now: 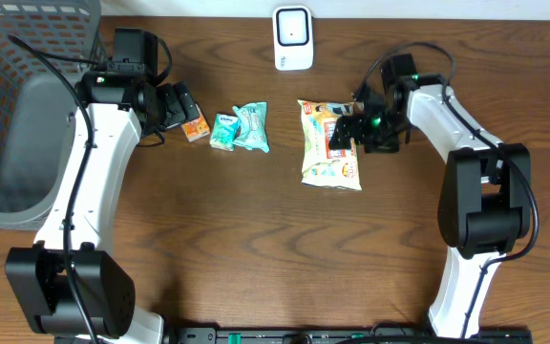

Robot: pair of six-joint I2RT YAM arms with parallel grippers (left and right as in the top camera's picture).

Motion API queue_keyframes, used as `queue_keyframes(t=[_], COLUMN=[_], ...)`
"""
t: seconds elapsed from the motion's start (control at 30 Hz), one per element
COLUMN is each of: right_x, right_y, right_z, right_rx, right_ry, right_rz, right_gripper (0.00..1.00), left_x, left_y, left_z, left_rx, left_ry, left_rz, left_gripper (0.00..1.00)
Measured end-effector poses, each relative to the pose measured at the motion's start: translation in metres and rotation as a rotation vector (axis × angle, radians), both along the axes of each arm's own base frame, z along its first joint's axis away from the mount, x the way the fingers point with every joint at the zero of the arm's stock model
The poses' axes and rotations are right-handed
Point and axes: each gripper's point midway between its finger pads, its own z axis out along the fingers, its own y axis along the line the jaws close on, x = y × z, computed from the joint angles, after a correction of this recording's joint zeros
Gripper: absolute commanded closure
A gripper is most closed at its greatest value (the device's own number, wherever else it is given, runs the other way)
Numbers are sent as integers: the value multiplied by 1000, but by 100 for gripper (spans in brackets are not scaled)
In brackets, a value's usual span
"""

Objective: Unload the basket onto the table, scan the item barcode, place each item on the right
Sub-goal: 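Lift the snack bag and hold it under the scanner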

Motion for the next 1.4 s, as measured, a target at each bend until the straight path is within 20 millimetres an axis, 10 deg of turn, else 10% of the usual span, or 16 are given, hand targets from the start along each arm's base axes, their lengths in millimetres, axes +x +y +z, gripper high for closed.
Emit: queue_keyframes(t=[0.17, 0.4, 0.63, 0.9, 1.4], right_x=[2, 2, -6, -13, -33], right_y=[9, 15, 40, 59, 50], right_z=[-5, -13, 5, 87, 114], right_rx=[67, 104, 306, 852, 933], right_ry=[-36, -39, 12, 257, 773], right_rz=[-3, -43, -30, -144, -450], right_gripper=[24, 99, 99, 98, 99], left_x=[0, 0, 0, 0, 0], left_y=[0, 0, 0, 0, 0], left_z=[0, 0, 0, 0, 0], left_rx=[0, 0, 0, 0, 0], left_ry=[0, 0, 0, 0, 0], left_rz=[0, 0, 0, 0, 0], left_gripper=[0, 0, 0, 0, 0])
